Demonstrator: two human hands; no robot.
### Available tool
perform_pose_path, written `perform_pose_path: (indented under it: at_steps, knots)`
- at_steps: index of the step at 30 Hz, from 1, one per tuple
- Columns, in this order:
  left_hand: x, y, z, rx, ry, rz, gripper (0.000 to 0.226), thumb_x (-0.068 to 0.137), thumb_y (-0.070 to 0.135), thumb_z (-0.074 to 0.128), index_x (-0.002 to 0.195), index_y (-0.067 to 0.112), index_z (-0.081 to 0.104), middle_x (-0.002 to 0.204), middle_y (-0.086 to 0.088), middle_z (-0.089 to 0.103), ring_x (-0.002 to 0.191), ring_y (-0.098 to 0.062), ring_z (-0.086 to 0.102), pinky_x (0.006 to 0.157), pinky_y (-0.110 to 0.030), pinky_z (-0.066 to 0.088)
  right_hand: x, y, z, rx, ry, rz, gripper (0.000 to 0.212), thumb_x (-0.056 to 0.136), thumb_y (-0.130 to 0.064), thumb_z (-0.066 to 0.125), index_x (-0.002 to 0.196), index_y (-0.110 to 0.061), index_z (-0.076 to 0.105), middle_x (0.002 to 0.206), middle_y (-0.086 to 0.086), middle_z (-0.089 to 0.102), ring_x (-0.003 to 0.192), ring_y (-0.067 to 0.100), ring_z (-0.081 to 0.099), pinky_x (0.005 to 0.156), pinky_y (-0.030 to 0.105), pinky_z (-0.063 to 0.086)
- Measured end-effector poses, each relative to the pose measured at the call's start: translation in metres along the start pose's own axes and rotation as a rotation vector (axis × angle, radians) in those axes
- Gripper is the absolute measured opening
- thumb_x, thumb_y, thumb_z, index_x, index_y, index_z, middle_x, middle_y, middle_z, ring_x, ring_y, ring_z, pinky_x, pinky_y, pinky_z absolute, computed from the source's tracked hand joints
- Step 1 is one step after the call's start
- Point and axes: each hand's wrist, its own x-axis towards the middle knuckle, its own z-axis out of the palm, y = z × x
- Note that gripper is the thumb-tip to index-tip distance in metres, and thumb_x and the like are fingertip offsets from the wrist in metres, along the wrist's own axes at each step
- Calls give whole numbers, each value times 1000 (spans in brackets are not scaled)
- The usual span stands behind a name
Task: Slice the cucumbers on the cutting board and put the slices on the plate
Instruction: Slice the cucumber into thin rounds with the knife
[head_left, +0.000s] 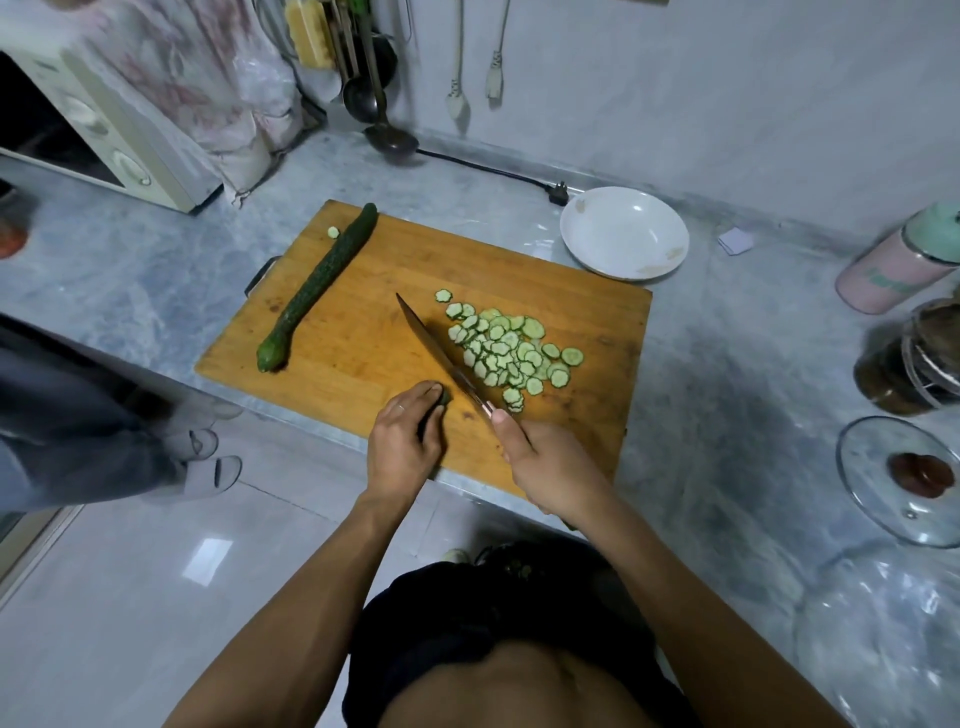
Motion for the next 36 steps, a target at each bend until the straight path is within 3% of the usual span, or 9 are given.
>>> perform_pose_path:
  at_steps: [7,14,19,25,29,32,36]
  knots:
    - [-2,-1,0,24,10,64,25,83,-4,71,108,-1,73,112,-16,70,101,-27,66,92,-22,46,-13,-4,0,-30,-5,-58,64,102,-54,29,79,-6,63,80,9,67,76,21,61,76,40,51]
    - [-3,-2,1,8,6,64,21,88,2,67,108,0,73,115,-15,70,102,-28,67,93,-22,46,-20,-4,-1,-40,-31,-41,65,103,-52,27,80,-4,64,79,12,67,74,23,62,76,41,52]
    - [-3,-1,3,1,14,58,23,86,-3,67,108,-1,73,114,-17,70,101,-29,67,92,-25,48,-22,-12,-6,18,-110,36,69,104,-53,22,82,0,61,59,7,53,41,14,46,56,32,45]
    - [-3,-3,5,29,0,90,28,82,-3,63,109,-4,72,113,-19,70,102,-31,66,91,-29,50,-9,-8,-6,71,-151,66,64,103,-56,22,74,-8,52,54,7,45,39,18,43,46,26,38]
    - [-6,-1,5,30,-27,59,34,81,-2,59,113,-3,71,116,-18,69,108,-30,63,93,-28,48,3,-4,12,-21,-94,30,66,105,-52,21,60,-12,47,56,4,50,52,19,50,57,32,40]
    - [-4,1,3,16,-37,28,34,80,-5,61,113,-3,70,117,-19,68,108,-31,63,97,-23,43,6,-1,21,-53,-63,-18,64,106,-49,20,61,-13,49,60,3,52,62,21,53,61,33,38]
    - [-5,3,0,41,-52,24,32,86,-4,60,117,-1,69,122,-17,65,112,-30,60,96,-33,49,6,2,20,-39,-38,-16,64,105,-50,23,59,-15,48,57,3,51,58,22,51,63,32,39]
